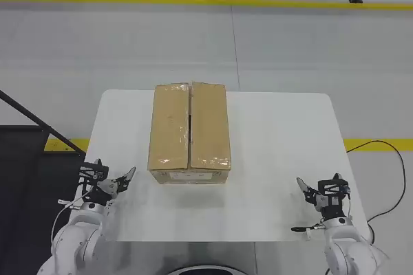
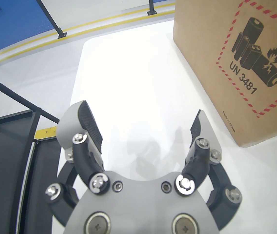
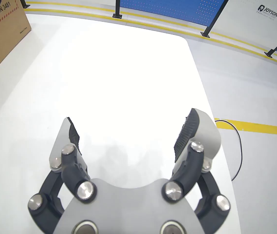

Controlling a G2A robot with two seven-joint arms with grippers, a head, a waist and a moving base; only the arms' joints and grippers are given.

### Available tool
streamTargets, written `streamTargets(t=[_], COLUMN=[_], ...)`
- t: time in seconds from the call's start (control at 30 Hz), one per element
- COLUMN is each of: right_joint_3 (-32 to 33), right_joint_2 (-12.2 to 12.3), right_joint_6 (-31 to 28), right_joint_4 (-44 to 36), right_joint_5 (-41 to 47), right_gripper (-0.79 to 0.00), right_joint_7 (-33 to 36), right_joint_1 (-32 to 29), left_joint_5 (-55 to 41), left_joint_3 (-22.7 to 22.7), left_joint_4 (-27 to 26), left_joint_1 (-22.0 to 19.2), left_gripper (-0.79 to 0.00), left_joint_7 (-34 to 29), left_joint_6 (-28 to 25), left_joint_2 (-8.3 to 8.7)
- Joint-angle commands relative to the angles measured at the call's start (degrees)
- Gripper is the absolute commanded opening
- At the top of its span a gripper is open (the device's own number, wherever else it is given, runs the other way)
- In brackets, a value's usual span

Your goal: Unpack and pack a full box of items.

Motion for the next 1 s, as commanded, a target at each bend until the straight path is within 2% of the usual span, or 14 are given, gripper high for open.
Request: streamTargets(t=[0.0,0.2,0.37,0.7,0.83,0.97], right_joint_3=[0.44,0.27,-0.86,-0.86,-1.26,-1.44], right_joint_2=[-0.04,0.06,0.21,0.21,0.09,0.07], right_joint_6=[-0.19,-2.45,-5.87,-5.87,-6.96,-7.66], right_joint_4=[-0.59,-6.16,-12.48,-12.48,-11.96,-11.45], right_joint_5=[-0.08,-5.33,-9.55,-9.55,-7.58,-8.49], right_gripper=[0.000,0.000,0.000,0.000,0.000,0.000], right_joint_7=[-2.54,-8.66,-9.59,-9.59,-10.54,-11.01], right_joint_1=[0.05,-1.13,-1.41,-1.41,-1.39,-1.38], left_joint_5=[-2.33,-6.37,-8.09,-8.05,-7.95,-6.84], left_joint_3=[-0.85,-2.22,-1.00,-0.89,0.51,2.58], left_joint_4=[-0.57,-2.02,0.23,0.52,0.70,0.78], left_joint_1=[0.19,-0.29,-4.05,-4.34,-5.29,-6.47], left_gripper=[0.000,0.000,0.000,0.000,0.000,0.000], left_joint_7=[1.56,3.17,2.50,2.50,2.18,1.63], left_joint_6=[-1.72,-2.43,-2.15,-2.00,-4.74,-4.76], left_joint_2=[-0.01,-0.25,-0.56,-0.62,-0.69,-0.93])
